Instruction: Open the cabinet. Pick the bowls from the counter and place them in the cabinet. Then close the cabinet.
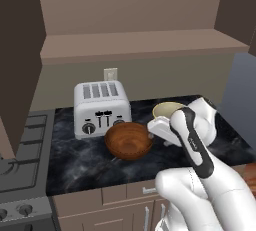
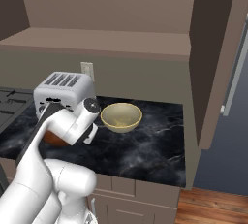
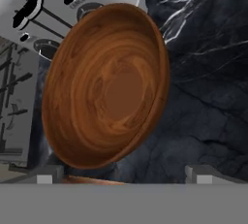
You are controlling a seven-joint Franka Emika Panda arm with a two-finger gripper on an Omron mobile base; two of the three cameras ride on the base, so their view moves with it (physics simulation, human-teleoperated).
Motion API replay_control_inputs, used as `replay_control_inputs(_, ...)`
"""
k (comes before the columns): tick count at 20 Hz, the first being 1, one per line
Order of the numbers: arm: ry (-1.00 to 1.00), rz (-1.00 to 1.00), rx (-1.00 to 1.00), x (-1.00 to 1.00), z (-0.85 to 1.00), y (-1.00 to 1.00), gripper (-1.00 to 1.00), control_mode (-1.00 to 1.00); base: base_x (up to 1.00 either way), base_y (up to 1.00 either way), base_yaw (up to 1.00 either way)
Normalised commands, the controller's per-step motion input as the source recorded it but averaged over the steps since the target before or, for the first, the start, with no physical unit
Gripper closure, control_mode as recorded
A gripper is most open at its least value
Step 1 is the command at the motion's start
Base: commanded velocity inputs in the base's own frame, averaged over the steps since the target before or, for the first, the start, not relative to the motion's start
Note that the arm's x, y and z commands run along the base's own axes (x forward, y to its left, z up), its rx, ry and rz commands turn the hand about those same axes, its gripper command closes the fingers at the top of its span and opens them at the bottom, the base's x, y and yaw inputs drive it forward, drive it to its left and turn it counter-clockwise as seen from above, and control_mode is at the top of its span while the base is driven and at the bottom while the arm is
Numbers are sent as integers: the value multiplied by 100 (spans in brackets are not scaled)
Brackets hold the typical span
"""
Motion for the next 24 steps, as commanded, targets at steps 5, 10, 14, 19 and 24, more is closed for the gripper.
replay_control_inputs(5,3,0,0,26,-26,9,-100,-100,0,0,0)
replay_control_inputs(10,4,0,0,29,-22,5,-100,-100,0,0,0)
replay_control_inputs(14,3,0,0,22,-19,1,-100,-100,0,0,0)
replay_control_inputs(19,5,0,0,23,-25,6,-100,-100,0,0,0)
replay_control_inputs(24,3,0,0,23,-25,11,-100,-100,0,0,0)
